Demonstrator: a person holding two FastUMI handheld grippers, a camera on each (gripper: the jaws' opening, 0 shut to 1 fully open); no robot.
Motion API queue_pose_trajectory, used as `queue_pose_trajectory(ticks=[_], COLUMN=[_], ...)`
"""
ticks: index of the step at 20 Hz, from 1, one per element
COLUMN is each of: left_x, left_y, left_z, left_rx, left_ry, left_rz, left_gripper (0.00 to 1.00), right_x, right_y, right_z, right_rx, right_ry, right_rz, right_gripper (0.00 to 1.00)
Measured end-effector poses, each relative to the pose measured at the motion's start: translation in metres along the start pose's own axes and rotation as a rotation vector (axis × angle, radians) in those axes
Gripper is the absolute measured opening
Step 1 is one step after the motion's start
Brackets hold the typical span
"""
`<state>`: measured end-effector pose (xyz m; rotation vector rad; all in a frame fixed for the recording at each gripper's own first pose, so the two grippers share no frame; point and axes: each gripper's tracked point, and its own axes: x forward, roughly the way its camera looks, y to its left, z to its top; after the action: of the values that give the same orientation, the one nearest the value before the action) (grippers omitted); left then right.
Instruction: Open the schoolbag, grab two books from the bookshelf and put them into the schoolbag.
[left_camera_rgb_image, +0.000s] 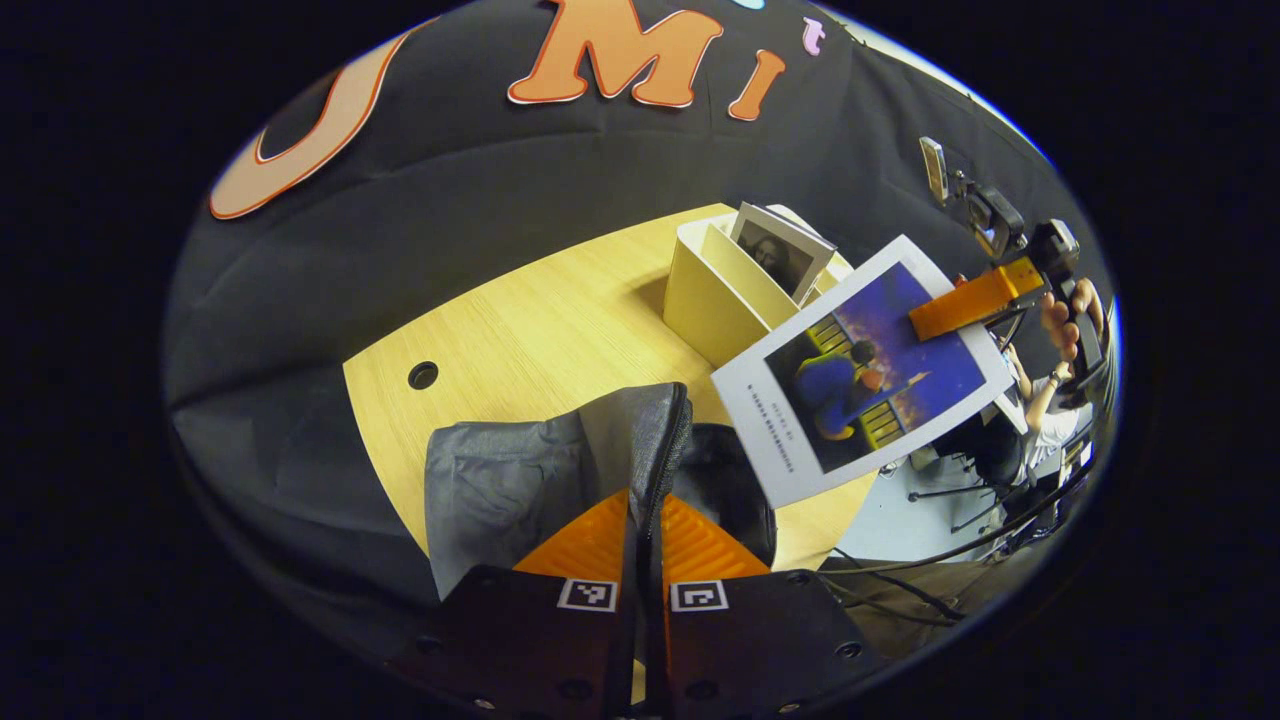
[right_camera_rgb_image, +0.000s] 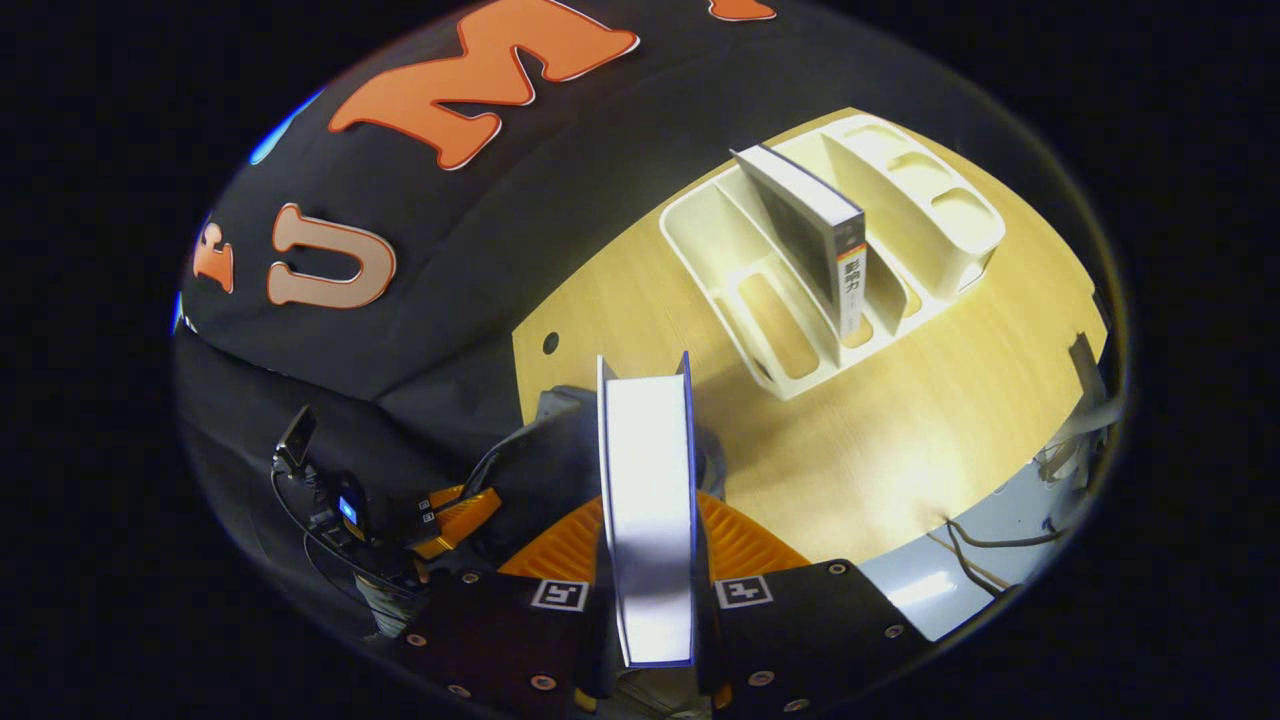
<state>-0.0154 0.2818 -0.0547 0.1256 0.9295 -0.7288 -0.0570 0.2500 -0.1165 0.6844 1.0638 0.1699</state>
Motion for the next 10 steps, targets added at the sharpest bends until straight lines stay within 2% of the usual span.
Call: queue_pose_trajectory(ticks=[5, 10], left_x=[-0.005, -0.016], left_y=[0.006, 0.008], left_z=[0.008, 0.016], left_rx=[-0.036, -0.067], left_ry=[-0.021, -0.053], left_rz=[0.020, 0.030], left_gripper=[0.06, 0.06], right_x=[0.040, 0.081], right_y=[0.014, 0.023], right_z=[-0.017, -0.027], right_rx=[0.038, 0.108], right_ry=[0.047, 0.039], right_rz=[0.066, 0.130], right_gripper=[0.31, 0.31])
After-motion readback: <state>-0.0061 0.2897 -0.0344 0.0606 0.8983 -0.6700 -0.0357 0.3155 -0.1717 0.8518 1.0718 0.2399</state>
